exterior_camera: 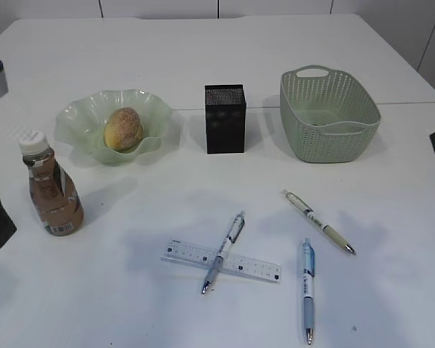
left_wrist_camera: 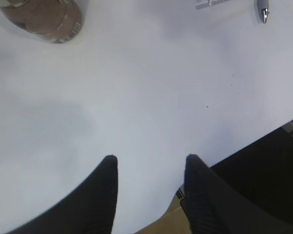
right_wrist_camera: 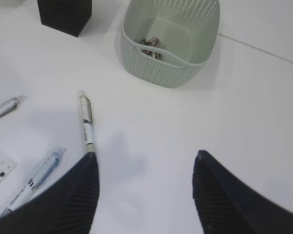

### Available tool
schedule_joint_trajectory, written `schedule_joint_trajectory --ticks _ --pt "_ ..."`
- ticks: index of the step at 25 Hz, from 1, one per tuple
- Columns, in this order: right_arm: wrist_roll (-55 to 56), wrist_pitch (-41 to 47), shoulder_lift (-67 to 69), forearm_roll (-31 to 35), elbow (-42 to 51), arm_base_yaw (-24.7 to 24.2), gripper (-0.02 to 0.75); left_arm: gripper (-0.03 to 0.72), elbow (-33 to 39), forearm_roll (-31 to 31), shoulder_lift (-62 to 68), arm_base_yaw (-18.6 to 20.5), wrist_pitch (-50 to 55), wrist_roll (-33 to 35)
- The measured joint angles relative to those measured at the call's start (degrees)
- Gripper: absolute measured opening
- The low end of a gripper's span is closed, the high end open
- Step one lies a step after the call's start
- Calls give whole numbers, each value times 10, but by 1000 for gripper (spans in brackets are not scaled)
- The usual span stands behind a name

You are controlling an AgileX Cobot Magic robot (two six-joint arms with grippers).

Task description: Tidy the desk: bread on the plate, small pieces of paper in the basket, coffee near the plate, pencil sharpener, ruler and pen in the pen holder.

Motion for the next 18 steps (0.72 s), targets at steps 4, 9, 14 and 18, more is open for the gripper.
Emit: schedule_joint_trajectory --ticks 4,9,14,18 --pt "-8 15 46 0 -25 0 477 310 10 -4 0 0 -26 0" --pt "-34 36 108 17 -75 0 477 307 10 -4 0 0 -50 0" --pt "-105 48 170 84 -122 0 478 303 10 -3 0 0 -55 0" --pt "-146 80 224 105 -164 15 478 302 10 3 0 0 -58 0"
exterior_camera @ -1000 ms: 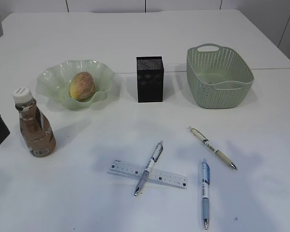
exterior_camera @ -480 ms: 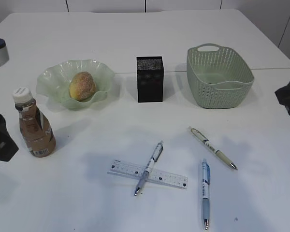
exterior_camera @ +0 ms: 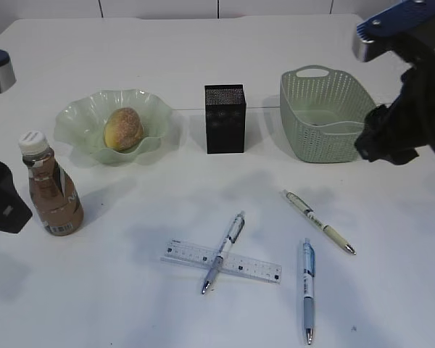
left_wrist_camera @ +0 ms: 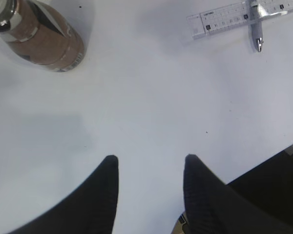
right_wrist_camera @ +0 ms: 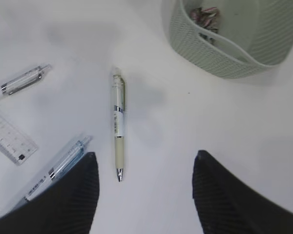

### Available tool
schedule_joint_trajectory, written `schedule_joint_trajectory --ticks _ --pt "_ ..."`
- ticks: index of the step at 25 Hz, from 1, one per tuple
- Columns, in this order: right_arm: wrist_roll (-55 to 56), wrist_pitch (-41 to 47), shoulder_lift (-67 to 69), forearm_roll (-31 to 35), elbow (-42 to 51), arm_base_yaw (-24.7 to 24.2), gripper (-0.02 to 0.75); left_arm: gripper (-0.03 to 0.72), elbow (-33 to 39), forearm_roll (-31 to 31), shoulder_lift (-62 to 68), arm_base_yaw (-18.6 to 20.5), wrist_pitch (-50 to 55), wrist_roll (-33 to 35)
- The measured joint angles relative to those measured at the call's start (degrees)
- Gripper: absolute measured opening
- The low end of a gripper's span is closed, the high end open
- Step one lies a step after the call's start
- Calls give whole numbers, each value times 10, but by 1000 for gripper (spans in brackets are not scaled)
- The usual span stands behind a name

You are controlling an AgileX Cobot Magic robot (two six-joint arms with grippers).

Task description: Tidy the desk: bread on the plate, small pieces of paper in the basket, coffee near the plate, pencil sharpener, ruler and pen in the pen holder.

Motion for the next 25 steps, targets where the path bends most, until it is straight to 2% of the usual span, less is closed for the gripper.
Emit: schedule_joint_trajectory --ticks 5,8,9,13,16,19,25 --pt "-25 47 91 5 -83 62 477 298 0 4 0 0 -2 0" --pt "-26 61 116 5 -114 79 477 298 0 4 0 0 -2 0" --pt "-31 84 151 7 -154 99 478 298 0 4 0 0 -2 0" --pt "-44 117 187 15 -200 114 478 298 0 4 0 0 -3 0" --pt "-76 136 213 53 -225 121 478 298 0 13 0 7 -4 -7" --pt "-89 143 223 77 -230 121 478 298 0 21 0 45 -4 -14" --pt "-103 150 224 84 -230 121 478 289 0 29 0 166 -13 -17"
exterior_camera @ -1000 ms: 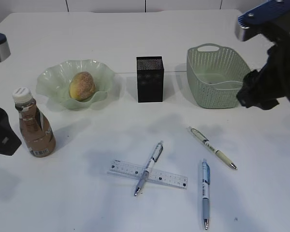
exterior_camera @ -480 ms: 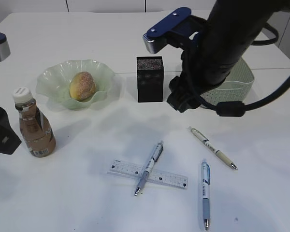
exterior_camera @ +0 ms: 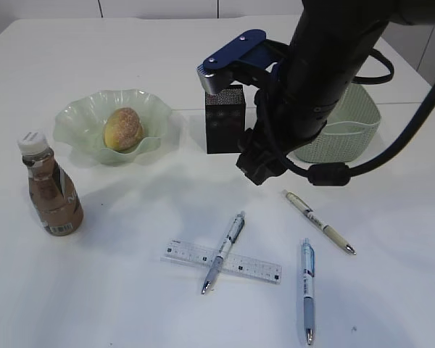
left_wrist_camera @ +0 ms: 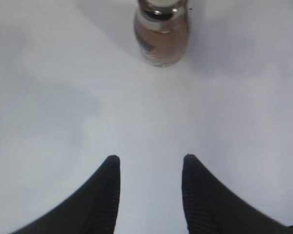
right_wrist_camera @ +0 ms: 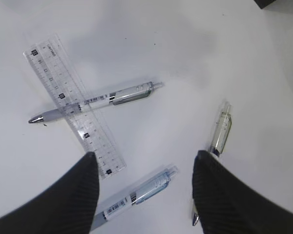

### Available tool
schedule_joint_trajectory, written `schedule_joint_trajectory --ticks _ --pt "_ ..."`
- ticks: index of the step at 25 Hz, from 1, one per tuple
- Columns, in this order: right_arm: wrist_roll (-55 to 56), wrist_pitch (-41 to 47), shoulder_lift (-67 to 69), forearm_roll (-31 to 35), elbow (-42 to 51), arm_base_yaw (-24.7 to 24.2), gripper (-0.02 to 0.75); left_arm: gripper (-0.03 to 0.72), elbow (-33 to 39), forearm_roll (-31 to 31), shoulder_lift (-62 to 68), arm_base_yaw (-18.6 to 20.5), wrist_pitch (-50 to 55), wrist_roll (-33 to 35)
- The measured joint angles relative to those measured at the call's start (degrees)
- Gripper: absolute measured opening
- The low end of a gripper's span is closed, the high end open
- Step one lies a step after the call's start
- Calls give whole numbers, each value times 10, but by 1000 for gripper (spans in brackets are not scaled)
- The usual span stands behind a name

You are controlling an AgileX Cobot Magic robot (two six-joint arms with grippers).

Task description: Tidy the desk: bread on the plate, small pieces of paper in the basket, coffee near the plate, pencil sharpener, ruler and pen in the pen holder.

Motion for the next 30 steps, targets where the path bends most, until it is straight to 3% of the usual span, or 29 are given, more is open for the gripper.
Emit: schedule_joint_trajectory --ticks 6,11,18,20,30 --pt "-17 2 0 14 0 0 477 285 0 -1 0 45 -22 0" --pt "-38 2 6 35 -1 4 478 281 0 -4 0 46 -34 0" --pt "-74 14 57 40 -18 51 478 270 0 -4 0 46 -47 0" --pt "-90 48 98 42 -63 68 478 269 0 -4 0 46 -49 0" --pt "-175 74 156 53 -132 73 478 268 0 -6 0 46 -55 0"
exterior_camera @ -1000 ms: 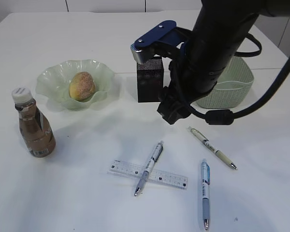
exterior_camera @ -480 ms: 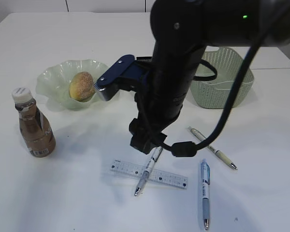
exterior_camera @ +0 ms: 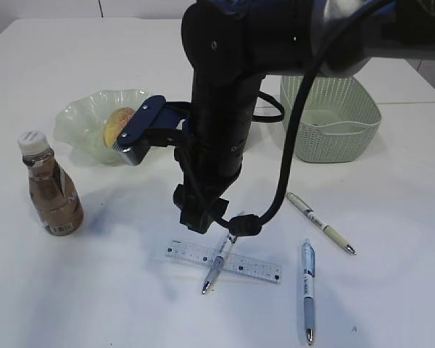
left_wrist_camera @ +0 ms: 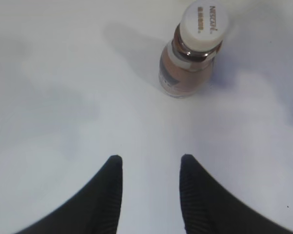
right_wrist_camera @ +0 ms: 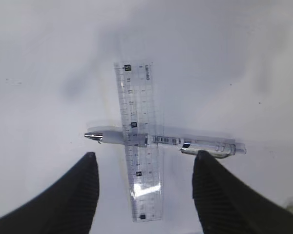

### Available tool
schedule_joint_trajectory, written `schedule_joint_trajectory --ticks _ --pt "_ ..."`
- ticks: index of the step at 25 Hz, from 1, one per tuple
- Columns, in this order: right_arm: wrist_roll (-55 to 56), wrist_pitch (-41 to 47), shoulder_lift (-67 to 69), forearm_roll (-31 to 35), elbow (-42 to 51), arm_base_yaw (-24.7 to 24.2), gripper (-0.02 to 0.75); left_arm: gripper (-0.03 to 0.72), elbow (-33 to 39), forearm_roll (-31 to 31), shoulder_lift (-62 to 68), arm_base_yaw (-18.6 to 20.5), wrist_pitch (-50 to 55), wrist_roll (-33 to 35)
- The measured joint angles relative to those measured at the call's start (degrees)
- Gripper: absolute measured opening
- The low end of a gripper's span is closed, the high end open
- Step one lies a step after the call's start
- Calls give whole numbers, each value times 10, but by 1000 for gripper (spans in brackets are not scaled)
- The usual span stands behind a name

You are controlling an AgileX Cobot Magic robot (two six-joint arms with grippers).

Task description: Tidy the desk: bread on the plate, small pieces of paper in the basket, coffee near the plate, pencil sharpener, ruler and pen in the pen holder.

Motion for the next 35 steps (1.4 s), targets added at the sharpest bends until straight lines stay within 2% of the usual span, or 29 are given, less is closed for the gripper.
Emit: schedule_joint_trajectory --ticks 9,32,35 --pt "-63 0 38 26 0 1 482 267 0 0 0 0 -9 0" --pt "-54 -16 53 33 -7 1 482 265 0 5 0 0 -12 0" --pt "-46 -22 53 38 -7 1 509 265 0 5 0 0 -11 0"
